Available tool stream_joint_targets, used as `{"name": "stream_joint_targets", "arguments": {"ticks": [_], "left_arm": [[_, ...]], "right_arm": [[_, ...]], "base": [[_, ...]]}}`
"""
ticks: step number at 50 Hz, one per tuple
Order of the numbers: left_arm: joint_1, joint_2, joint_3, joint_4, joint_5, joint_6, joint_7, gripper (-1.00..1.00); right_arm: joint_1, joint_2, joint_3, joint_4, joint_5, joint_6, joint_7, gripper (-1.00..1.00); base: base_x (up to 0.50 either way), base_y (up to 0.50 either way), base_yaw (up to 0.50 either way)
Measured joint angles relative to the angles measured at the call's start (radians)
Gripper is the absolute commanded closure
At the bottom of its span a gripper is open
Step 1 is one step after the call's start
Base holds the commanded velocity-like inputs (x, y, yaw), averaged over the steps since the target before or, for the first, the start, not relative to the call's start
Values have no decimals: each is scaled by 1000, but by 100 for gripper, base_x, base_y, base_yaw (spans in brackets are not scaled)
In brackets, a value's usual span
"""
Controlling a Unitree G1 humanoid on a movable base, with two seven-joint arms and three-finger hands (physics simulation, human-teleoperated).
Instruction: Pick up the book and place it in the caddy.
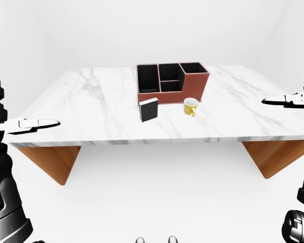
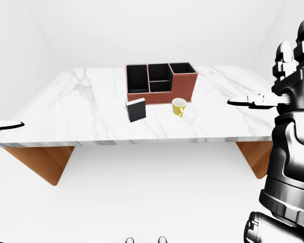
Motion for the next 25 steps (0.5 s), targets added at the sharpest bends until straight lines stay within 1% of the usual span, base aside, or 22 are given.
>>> {"name": "stream_joint_targets", "arguments": {"ticks": [5, 10, 22, 25], "left_arm": [[0, -1, 0, 0, -1, 0, -1, -100], [0, -1, -2, -1, -2, 0, -2, -100], [1, -2, -1, 0, -2, 0, -4, -100], [1, -3, -4, -3, -4, 0, -6, -100]], "right_arm": [[-1, -1, -1, 4, 4, 0, 0, -100], [-1, -3, -2, 7, 4, 0, -1, -100], [2, -1, 3, 12, -6, 0, -2, -100], [6, -1, 1, 7, -15, 0, 3, -100]], "base": [[46, -18, 0], [43, -3, 0], [1, 0, 0], [0, 42, 0]]}}
